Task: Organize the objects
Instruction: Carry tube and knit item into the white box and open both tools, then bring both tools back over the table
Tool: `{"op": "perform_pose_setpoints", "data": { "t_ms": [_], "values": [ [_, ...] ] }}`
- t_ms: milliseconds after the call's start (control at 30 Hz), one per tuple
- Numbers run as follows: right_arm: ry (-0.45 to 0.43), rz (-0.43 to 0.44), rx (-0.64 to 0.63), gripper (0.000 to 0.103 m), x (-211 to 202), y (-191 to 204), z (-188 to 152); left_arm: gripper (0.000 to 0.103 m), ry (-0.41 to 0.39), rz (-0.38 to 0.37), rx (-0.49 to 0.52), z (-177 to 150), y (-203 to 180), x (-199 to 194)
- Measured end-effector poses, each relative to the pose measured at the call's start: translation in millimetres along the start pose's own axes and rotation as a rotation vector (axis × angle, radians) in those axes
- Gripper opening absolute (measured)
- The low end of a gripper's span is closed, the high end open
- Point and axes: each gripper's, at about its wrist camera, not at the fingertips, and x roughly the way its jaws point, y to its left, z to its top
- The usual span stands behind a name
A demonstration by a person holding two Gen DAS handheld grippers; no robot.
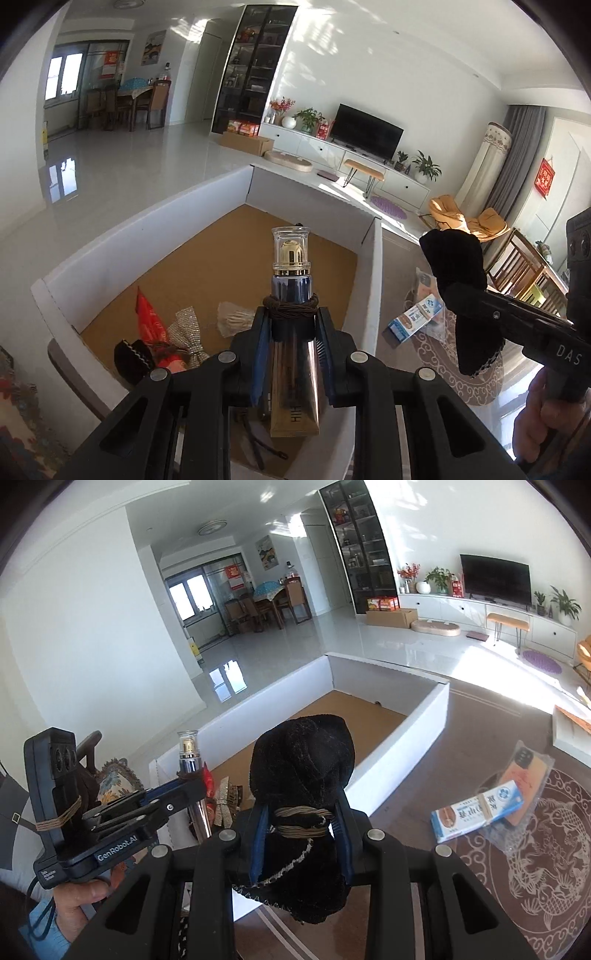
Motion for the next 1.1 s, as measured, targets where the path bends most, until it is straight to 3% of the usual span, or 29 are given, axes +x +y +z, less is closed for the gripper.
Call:
{"op": "perform_pose_setpoints", "data": {
  "t_ms": [133,167,200,267,300,333,367,467,567,667,767,900,1033,1100],
  "values": [
    [0.088,0.062,0.001,0.038,69,38,4,0.027,0.151,0.17,-0.024,2,39,43],
    [0.126,0.073,0.014,0.048,85,41,1,0.035,0.176,0.204,-0.03,0,45,49],
    [0.175,0.083,0.035,0.058,101,43,-2,0.049,0.186,0.227,-0.035,-2,49,52],
    [0.202,0.1,0.086,0.06,109,40,-10,0.061,0.138,0.222,-0.039,-8,51,44],
    [0.183,0.11,0.098,0.066,104,37,-15,0.079,0.109,0.225,-0.044,-12,50,38],
    [0.159,0.108,0.094,0.077,96,34,-19,0.085,0.072,0.219,-0.052,-15,48,31],
    [0.132,0.087,0.079,0.081,87,30,-23,0.09,0.035,0.211,-0.06,-18,44,23],
    [0.055,-0.012,0.019,0.089,52,11,-40,0.09,-0.02,0.15,-0.069,-28,27,6],
    [0.032,-0.136,-0.026,0.096,20,-23,-69,0.091,-0.049,0.039,-0.031,-37,-9,-11],
    [0.058,-0.305,-0.063,0.096,0,-72,-102,0.091,-0.043,-0.092,0.043,-51,-61,-19],
    [0.133,-0.464,-0.056,0.096,-26,-128,-141,0.101,0.039,-0.193,0.122,-73,-117,-5],
    [0.19,-0.553,0.047,0.096,-62,-186,-180,0.101,0.166,-0.194,0.248,-113,-178,36],
    [0.186,-0.585,0.15,0.096,-89,-216,-204,0.101,0.278,-0.165,0.326,-136,-213,79],
    [0.176,-0.581,0.188,0.096,-95,-222,-210,0.101,0.297,-0.162,0.354,-141,-225,95]
  ]
}}
